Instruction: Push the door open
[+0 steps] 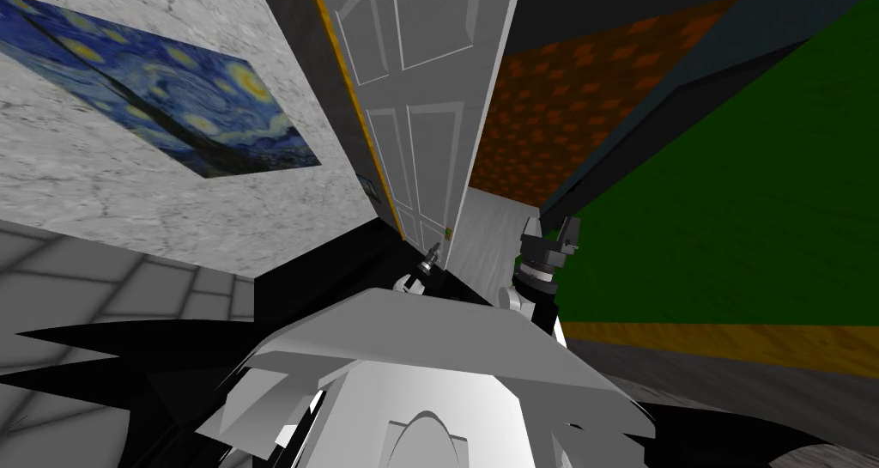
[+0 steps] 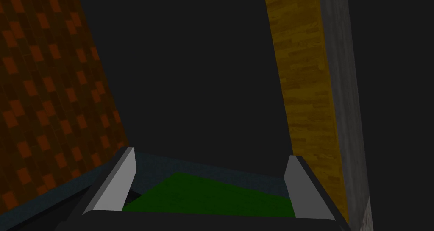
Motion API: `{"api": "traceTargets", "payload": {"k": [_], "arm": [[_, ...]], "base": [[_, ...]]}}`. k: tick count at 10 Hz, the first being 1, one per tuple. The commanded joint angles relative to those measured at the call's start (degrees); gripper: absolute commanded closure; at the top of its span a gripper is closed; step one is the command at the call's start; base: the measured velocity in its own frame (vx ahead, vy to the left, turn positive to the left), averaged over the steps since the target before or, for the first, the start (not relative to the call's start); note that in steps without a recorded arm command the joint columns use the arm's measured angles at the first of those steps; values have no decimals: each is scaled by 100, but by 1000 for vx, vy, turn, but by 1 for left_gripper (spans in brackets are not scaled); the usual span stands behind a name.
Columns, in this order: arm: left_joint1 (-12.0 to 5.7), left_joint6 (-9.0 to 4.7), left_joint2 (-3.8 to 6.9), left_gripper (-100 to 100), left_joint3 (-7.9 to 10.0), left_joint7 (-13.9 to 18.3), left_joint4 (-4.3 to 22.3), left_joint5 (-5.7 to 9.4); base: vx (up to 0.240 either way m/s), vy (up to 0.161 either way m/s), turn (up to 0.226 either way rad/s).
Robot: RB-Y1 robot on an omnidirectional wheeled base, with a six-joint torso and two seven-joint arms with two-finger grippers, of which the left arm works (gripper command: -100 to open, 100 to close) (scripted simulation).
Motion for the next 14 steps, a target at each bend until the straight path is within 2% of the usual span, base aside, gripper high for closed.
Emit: {"api": "traceTargets", "payload": {"k": [1,3,4,5,8,11,13,14], "arm": [[-73,3,-46,-100,-99,-26,193,25],[-159,-13,-103,-100,-184,-46,408,48],[-161,-21,-104,-100,-154,-39,393,43],[-162,-61,-44,-100,-137,-40,443,46],[-152,-106,-8,-100,-106,-37,486,48],[-139,-162,-41,-100,-67,-34,541,51],[-132,-195,-108,-100,-44,-32,573,52],[-133,-180,-87,-100,-52,-35,559,52]], "base": [[108,129,-106],[102,121,-81],[43,46,-9],[97,-57,-42],[166,-79,-24],[186,-84,-33],[184,-74,-24],[79,-23,8]]}}
